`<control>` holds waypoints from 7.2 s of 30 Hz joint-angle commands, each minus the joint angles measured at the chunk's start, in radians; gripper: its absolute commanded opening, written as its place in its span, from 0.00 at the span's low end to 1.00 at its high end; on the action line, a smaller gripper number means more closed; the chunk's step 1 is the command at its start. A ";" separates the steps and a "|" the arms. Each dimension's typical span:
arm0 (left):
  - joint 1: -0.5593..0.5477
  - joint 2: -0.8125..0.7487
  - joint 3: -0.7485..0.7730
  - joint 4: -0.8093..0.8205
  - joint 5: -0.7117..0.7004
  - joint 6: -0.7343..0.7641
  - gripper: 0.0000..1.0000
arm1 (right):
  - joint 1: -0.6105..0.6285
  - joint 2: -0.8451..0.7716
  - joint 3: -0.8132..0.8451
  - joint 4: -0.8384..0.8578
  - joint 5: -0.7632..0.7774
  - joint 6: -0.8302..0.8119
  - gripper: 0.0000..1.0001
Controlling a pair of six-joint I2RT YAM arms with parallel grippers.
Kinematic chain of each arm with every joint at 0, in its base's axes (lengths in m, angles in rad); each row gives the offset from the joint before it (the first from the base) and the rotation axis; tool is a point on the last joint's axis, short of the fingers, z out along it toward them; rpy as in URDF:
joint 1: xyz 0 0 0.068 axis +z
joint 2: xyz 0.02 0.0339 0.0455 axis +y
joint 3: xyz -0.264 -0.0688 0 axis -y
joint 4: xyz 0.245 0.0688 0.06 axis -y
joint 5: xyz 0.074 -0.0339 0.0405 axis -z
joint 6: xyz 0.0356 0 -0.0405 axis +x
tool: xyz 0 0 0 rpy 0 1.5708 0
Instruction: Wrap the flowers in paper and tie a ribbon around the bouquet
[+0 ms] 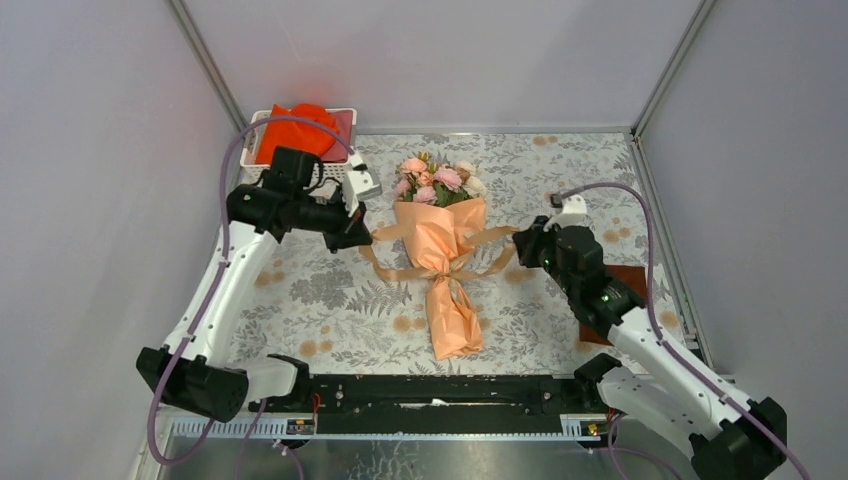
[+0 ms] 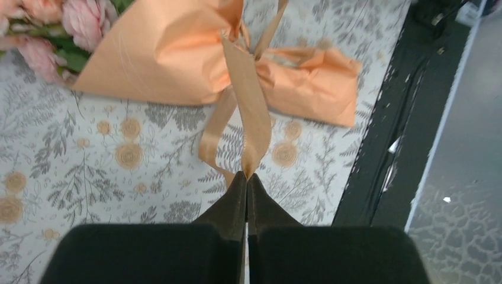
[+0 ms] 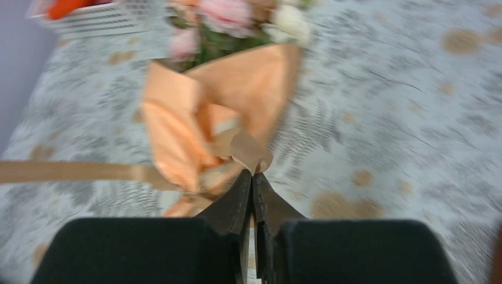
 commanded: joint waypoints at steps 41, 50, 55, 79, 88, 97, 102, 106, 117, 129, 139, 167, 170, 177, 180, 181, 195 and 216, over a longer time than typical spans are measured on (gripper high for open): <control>0.002 -0.098 0.357 -0.015 0.126 -0.393 0.00 | 0.307 0.585 0.049 0.653 -0.359 -0.381 0.29; 0.004 -0.102 0.359 -0.017 0.117 -0.389 0.00 | 0.307 0.581 0.043 0.642 -0.338 -0.365 0.19; 0.004 -0.106 0.349 -0.023 0.109 -0.384 0.00 | 0.305 0.576 0.057 0.614 -0.287 -0.322 0.00; -0.033 -0.563 -0.651 0.476 -0.240 -0.160 0.78 | 0.301 0.562 0.110 0.442 -0.119 0.075 0.00; -0.194 -0.145 -0.795 1.234 -0.201 -0.297 0.98 | 0.301 0.545 0.133 0.410 -0.099 0.110 0.00; -0.334 0.058 -0.951 1.721 -0.209 -0.479 0.94 | 0.301 0.541 0.099 0.435 -0.019 0.155 0.00; -0.394 0.087 -0.994 1.876 -0.352 -0.622 0.58 | 0.301 0.543 0.106 0.430 -0.003 0.145 0.00; -0.448 0.116 -1.004 1.953 -0.478 -0.714 0.53 | 0.301 0.548 0.110 0.432 -0.004 0.150 0.00; -0.485 0.205 -0.967 2.009 -0.678 -0.812 0.56 | 0.301 0.542 0.100 0.449 -0.007 0.171 0.00; -0.485 0.269 -0.940 2.072 -0.646 -0.827 0.22 | 0.301 0.547 0.098 0.425 -0.028 0.164 0.00; -0.489 0.263 -0.961 2.061 -0.612 -0.780 0.00 | 0.276 0.451 0.153 0.151 0.084 0.084 0.39; -0.488 0.204 -1.025 2.057 -0.507 -0.583 0.00 | -0.313 0.626 0.147 -0.251 -0.089 -0.079 0.36; -0.487 0.199 -1.026 2.057 -0.507 -0.574 0.00 | -0.333 0.630 0.155 -0.257 -0.134 -0.101 0.00; -0.488 0.188 -1.051 2.078 -0.448 -0.493 0.00 | -0.297 0.337 0.267 -0.341 -0.278 -0.160 0.00; -0.490 0.184 -1.068 2.084 -0.402 -0.439 0.00 | -0.138 0.194 0.359 -0.286 -0.290 -0.154 0.00; -0.490 0.185 -1.073 2.084 -0.390 -0.420 0.00 | -0.071 0.184 0.392 -0.257 -0.297 -0.145 0.00; -0.503 0.135 -1.120 2.065 -0.291 -0.240 0.00 | 0.268 0.705 0.797 0.032 -0.261 -0.011 0.00; -0.505 0.124 -1.116 2.036 -0.401 -0.352 0.00 | 0.250 0.463 0.413 -0.145 -0.163 0.062 0.82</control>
